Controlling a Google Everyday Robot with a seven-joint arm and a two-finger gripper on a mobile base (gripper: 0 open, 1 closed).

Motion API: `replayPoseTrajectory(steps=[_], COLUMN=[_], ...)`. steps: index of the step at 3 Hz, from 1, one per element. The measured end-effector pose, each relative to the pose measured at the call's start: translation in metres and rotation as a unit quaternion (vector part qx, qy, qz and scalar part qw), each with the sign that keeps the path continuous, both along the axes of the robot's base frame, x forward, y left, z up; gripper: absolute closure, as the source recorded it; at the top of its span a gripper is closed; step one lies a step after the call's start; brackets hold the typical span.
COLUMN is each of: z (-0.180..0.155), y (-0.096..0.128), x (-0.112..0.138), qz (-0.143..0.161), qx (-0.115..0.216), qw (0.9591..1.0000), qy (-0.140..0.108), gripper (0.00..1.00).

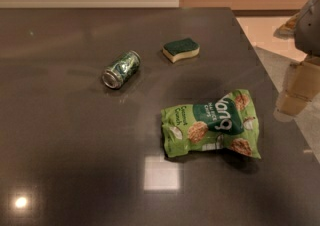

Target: Pick green can

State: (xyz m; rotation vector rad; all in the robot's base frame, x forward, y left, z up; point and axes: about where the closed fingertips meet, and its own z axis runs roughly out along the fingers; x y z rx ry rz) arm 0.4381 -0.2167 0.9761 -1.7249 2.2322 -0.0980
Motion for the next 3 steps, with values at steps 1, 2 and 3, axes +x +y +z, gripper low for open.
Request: replayPoseTrajectory(steps=[1,2,3], z=[0.0,0.004,0.005], y=[0.0,0.009,0.016], x=[0.0,0.01,0.018], qz=[0.0,0.024,0.039], qx=[0.0,-0.003,-0.005], qw=[1.0,0.9997,0.9992], qy=[0.0,-0.001,-0.002], gripper=[0.0,0.0,0.0])
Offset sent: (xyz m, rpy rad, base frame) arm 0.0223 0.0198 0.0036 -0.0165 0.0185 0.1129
